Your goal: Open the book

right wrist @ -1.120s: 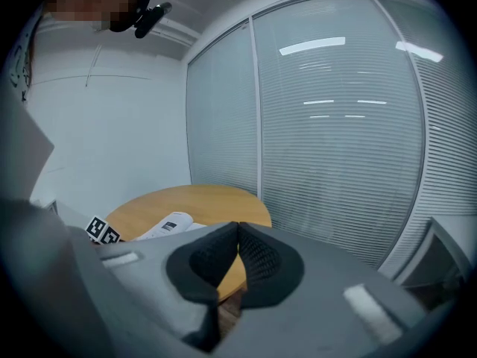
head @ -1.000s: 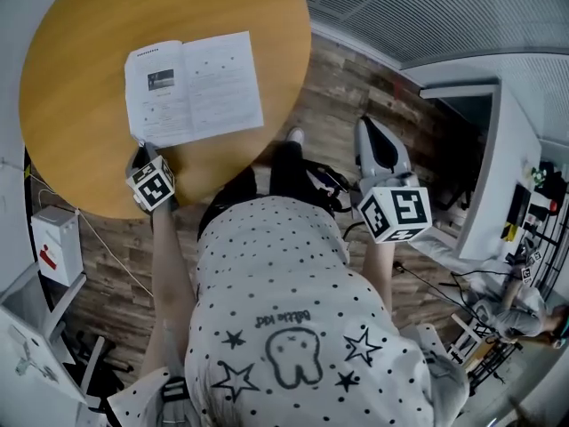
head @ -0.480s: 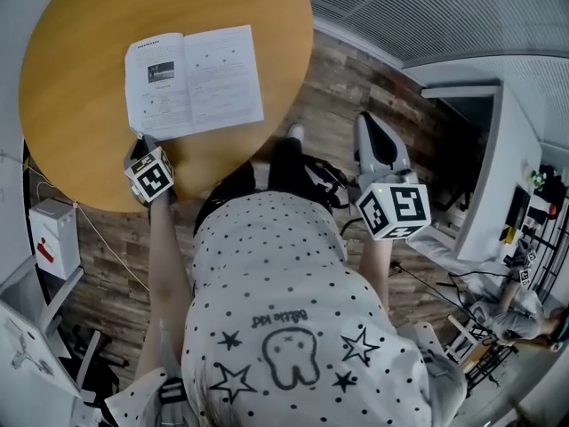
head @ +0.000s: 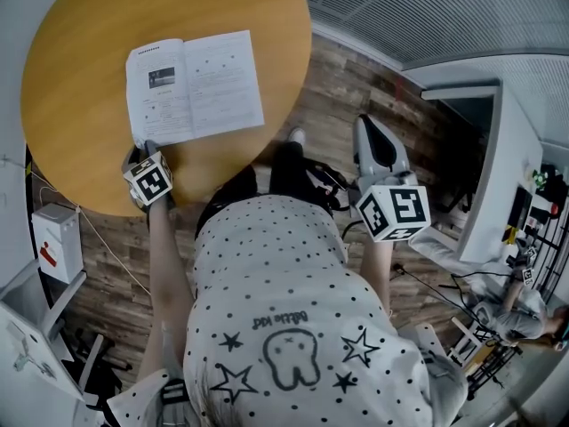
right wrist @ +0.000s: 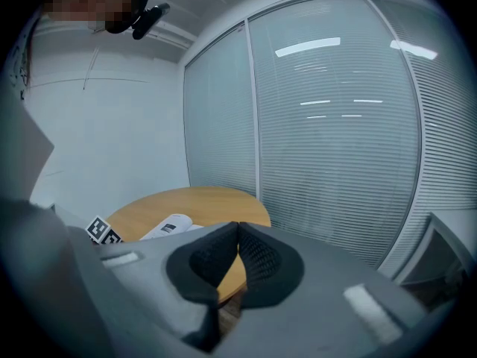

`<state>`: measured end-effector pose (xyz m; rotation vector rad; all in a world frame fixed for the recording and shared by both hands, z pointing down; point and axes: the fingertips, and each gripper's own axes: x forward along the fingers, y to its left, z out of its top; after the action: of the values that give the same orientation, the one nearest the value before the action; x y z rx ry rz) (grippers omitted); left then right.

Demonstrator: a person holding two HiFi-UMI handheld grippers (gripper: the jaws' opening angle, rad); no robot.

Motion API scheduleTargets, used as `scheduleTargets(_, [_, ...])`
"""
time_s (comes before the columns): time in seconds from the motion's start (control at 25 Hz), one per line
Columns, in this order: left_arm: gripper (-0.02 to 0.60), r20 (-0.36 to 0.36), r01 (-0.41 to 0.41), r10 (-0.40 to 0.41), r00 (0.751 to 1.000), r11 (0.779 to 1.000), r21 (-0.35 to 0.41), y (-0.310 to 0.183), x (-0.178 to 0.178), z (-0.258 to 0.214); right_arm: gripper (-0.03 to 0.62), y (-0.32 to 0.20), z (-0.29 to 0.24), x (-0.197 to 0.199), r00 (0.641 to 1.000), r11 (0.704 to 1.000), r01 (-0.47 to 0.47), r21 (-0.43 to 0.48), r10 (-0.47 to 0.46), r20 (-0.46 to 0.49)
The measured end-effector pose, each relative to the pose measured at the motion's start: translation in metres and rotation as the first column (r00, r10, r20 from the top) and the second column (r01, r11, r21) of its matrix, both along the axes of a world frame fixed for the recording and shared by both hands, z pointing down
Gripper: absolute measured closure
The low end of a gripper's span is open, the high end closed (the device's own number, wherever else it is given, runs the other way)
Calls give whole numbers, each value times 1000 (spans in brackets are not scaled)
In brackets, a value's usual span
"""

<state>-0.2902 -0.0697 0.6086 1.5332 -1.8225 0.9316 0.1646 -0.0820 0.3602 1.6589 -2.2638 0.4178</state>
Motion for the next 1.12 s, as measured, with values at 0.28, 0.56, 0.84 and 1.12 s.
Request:
scheduleTargets(0.28, [361, -22, -10, 10, 1000, 1000, -15, 2, -6, -4, 591, 0, -1, -1, 1000, 1000, 2, 0, -2, 1])
scheduleTargets(0.56, [353, -24, -22, 22, 999, 1000, 8, 3, -8, -16, 591, -2, -4, -8, 1000, 1000, 11, 8, -11, 5])
scheduleTargets(0.84, [406, -37, -2, 5, 999, 996, 87, -5, -10, -41, 591, -3, -5, -10, 1000, 1000, 20, 13, -20, 9])
scheduleTargets(1.12, [523, -27, -7, 11, 1000, 987, 158, -17, -5, -70, 591, -3, -10, -10, 1000, 999, 22, 23, -22, 13])
